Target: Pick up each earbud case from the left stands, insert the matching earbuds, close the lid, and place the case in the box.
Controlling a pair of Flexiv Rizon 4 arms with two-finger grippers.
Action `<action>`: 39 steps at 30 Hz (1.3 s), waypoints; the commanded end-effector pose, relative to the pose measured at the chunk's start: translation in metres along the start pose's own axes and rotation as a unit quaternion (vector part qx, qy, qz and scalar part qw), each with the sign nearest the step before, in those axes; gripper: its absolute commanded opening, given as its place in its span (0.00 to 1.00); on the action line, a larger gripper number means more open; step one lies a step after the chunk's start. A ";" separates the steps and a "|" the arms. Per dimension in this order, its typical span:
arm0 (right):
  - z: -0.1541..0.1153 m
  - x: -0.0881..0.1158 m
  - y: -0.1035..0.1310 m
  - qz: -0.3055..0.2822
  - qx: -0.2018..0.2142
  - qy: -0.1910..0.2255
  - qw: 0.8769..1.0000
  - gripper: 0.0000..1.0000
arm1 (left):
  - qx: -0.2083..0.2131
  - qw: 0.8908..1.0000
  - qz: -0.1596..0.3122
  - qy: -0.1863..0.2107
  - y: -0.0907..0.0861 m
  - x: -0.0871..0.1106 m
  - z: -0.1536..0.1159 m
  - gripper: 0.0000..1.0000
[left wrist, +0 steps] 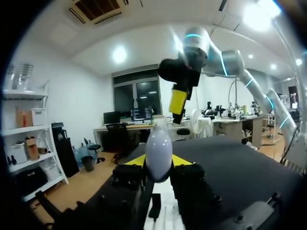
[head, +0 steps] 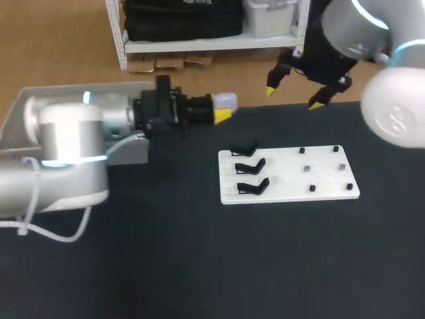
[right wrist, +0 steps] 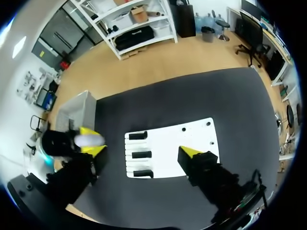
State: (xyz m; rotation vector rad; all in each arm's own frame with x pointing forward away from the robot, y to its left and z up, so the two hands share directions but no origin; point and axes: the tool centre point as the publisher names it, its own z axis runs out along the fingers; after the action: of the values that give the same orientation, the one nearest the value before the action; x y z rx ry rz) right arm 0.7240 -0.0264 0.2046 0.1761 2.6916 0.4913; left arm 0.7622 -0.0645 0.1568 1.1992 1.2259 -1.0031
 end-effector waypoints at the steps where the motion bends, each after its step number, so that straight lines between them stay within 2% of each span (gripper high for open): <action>1: -0.005 0.010 -0.006 0.000 -0.006 -0.047 0.999 1.00 | -0.026 0.999 0.011 0.016 0.003 -0.014 -0.067 0.00; 6: -0.005 0.010 -0.006 0.000 -0.006 -0.047 0.999 1.00 | -0.039 0.998 0.026 0.045 0.030 -0.014 -0.121 0.00; 11: -0.005 0.010 -0.006 0.000 -0.006 -0.047 0.999 1.00 | -0.075 0.996 0.030 0.048 0.057 -0.004 -0.171 0.00; 17: -0.005 0.010 -0.006 0.000 -0.006 -0.047 0.999 1.00 | -0.114 0.992 0.003 0.055 0.079 0.027 -0.213 0.00; 23: -0.005 0.010 -0.006 0.000 -0.006 -0.047 0.999 1.00 | -0.147 0.987 -0.034 0.057 0.086 0.061 -0.235 0.00; 32: -0.005 0.010 -0.006 0.000 -0.006 -0.047 0.999 1.00 | -0.163 0.979 -0.083 0.086 0.088 0.092 -0.241 0.00; 33: -0.005 0.010 -0.006 0.000 -0.006 -0.047 0.999 1.00 | -0.166 0.978 -0.088 0.087 0.089 0.093 -0.241 0.35; 34: -0.005 0.010 -0.006 0.000 -0.006 -0.047 0.999 1.00 | -0.168 0.978 -0.090 0.088 0.089 0.094 -0.242 0.80; 35: -0.005 0.010 -0.006 0.000 -0.006 -0.047 0.999 1.00 | -0.167 0.978 -0.090 0.087 0.089 0.094 -0.242 1.00; 39: -0.009 0.008 -0.008 -0.003 -0.022 -0.053 0.998 1.00 | -0.168 0.979 -0.079 0.088 0.090 0.081 -0.242 1.00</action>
State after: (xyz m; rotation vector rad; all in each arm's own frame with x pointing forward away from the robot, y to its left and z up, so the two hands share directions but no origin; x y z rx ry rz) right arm 0.7161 -0.0295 0.2076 0.1812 2.5889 0.5086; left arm 0.8282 0.1923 0.0918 0.9464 1.5794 -0.7823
